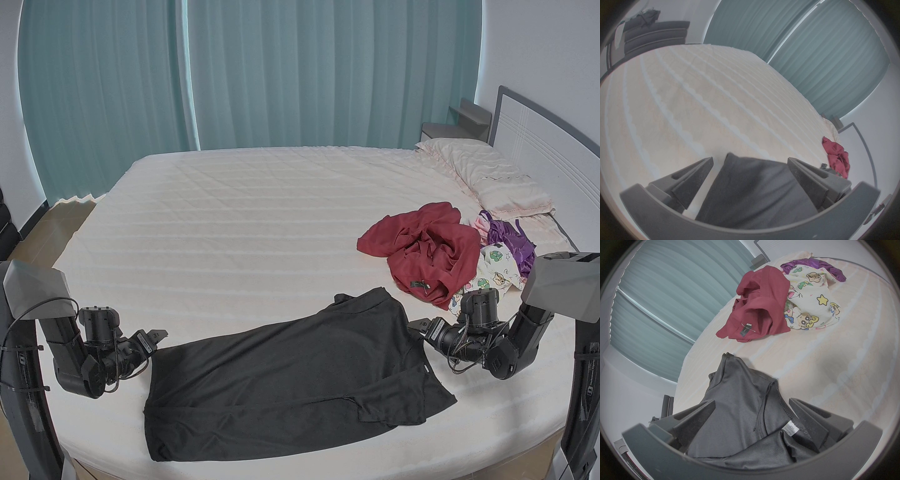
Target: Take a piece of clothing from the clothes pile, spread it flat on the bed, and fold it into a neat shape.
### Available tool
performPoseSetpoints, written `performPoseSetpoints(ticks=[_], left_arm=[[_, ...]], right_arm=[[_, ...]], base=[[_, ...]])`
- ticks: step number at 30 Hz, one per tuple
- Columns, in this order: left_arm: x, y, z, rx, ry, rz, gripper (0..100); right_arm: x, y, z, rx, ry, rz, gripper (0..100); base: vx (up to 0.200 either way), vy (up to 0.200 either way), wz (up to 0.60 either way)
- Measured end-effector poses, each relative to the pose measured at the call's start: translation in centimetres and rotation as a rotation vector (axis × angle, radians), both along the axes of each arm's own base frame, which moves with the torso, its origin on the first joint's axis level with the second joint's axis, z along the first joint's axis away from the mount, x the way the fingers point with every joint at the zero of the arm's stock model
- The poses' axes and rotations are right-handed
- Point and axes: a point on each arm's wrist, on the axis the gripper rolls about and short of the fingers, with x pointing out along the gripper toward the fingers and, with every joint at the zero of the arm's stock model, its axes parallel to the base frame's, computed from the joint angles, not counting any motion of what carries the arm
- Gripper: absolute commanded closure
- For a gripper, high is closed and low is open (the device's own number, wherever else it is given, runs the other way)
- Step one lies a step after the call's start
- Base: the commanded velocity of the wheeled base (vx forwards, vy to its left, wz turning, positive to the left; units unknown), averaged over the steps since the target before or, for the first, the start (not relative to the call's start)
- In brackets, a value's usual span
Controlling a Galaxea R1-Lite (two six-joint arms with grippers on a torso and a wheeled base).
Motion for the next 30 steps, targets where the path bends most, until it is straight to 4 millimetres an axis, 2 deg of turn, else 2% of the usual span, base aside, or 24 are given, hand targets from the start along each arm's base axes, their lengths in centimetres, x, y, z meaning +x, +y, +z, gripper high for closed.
performPoseSetpoints(ticks=[5,10,11,16,30], left_arm=[[1.5,-0.6,-0.6,0.037,-0.014,-0.002,0],[2.0,-1.6,-1.0,0.041,-0.017,-0.033,0],[2.1,-1.8,-1.2,0.045,-0.015,-0.042,100],[2.3,-2.3,-1.8,0.090,-0.007,-0.080,100],[2.9,-2.0,-2.7,0.170,-0.009,0.014,100]], right_arm=[[0.0,0.1,0.1,0.002,-0.019,0.004,0],[0.0,0.1,0.1,0.001,-0.020,0.005,0],[0.0,0.1,0.1,0.001,-0.020,0.005,0],[0.0,0.1,0.1,-0.001,-0.021,0.006,0],[0.2,0.3,-0.2,-0.020,-0.026,0.022,0]], base=[[0.000,0.000,0.00],[0.000,0.000,0.00],[0.000,0.000,0.00],[0.000,0.000,0.00],[0.000,0.000,0.00]])
